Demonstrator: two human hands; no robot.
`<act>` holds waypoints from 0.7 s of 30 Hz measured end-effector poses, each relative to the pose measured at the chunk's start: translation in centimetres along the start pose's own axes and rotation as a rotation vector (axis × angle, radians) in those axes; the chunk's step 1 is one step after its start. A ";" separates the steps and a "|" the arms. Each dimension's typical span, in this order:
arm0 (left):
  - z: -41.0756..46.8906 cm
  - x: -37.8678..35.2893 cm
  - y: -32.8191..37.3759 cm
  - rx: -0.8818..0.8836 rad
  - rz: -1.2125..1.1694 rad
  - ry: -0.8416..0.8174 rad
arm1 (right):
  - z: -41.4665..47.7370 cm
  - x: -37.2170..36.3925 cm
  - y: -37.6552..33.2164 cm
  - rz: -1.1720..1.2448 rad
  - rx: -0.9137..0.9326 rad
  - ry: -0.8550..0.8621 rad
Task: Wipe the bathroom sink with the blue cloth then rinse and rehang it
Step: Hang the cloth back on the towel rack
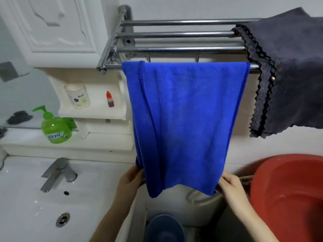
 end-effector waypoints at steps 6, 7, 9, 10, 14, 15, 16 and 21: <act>-3.0 3.4 18.0 -0.798 0.440 0.345 | -5.3 3.5 -17.4 -0.739 0.629 0.365; -3.8 2.6 21.5 -0.957 0.526 0.344 | -6.1 3.1 -21.0 -0.651 0.807 0.364; -4.6 0.3 27.3 -1.217 0.693 0.301 | -6.7 1.7 -27.0 -0.724 1.156 0.387; -4.3 -0.9 29.4 -1.289 0.775 0.283 | -6.2 0.7 -29.2 -0.828 1.256 0.403; -0.5 -3.6 32.1 -1.244 1.110 0.182 | -0.6 -1.6 -32.3 -1.203 1.059 0.285; 0.3 -3.7 31.9 -1.218 1.126 0.122 | 0.5 -1.9 -31.9 -1.273 0.981 0.240; 0.7 -3.6 31.7 -1.211 1.114 0.063 | 1.2 -2.0 -31.4 -1.323 0.952 0.209; 1.0 -2.1 31.7 -1.245 1.162 0.031 | 0.8 -1.1 -31.0 -1.377 1.088 0.235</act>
Point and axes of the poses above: each hand's wrist, its own z-axis towards the middle knuckle, its own x-axis out of the back of the hand, y = z × x, the point moved 7 cm from there along z, towards the middle knuckle, and after that the axes turned 4 degrees about -z, right-handed, at the moved point
